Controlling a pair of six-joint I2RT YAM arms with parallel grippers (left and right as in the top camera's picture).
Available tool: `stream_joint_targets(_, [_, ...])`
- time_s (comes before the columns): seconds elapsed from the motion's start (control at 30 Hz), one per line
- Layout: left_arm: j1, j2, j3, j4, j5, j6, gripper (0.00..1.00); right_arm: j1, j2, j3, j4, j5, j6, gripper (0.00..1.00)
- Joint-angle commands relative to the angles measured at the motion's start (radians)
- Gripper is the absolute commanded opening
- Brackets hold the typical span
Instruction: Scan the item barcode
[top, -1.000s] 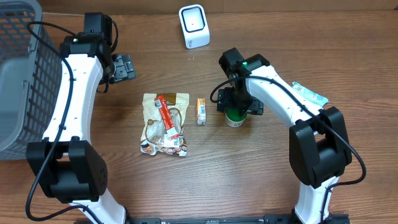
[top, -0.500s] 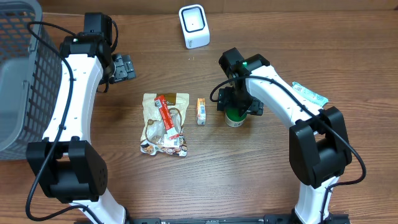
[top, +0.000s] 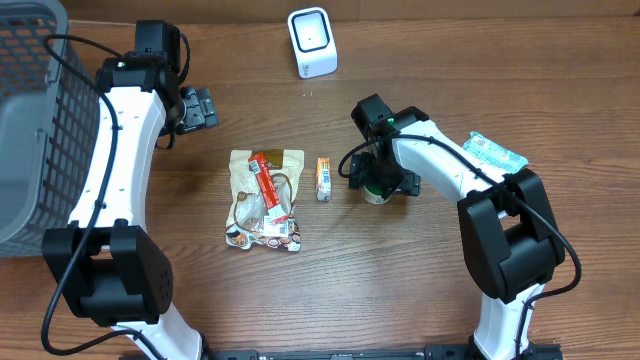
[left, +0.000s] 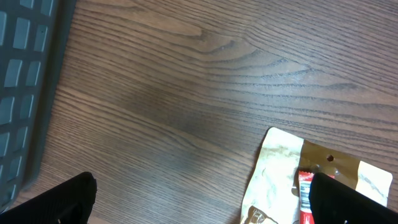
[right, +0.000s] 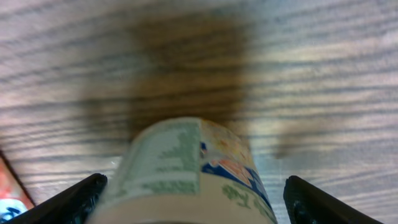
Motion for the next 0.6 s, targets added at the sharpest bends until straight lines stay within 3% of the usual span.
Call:
stream_joint_targets(0.0, [-0.007,-0.018,0.016,-0.002,-0.01,0.023,1.0,0.007,-0.006,-0.007,0.022,0.013,0.003,0.92])
stream_joint_targets(0.57, [-0.007,-0.018,0.016,-0.002,-0.01,0.023,1.0,-0.005,-0.009,0.051,-0.048,0.047,-0.012,0.91])
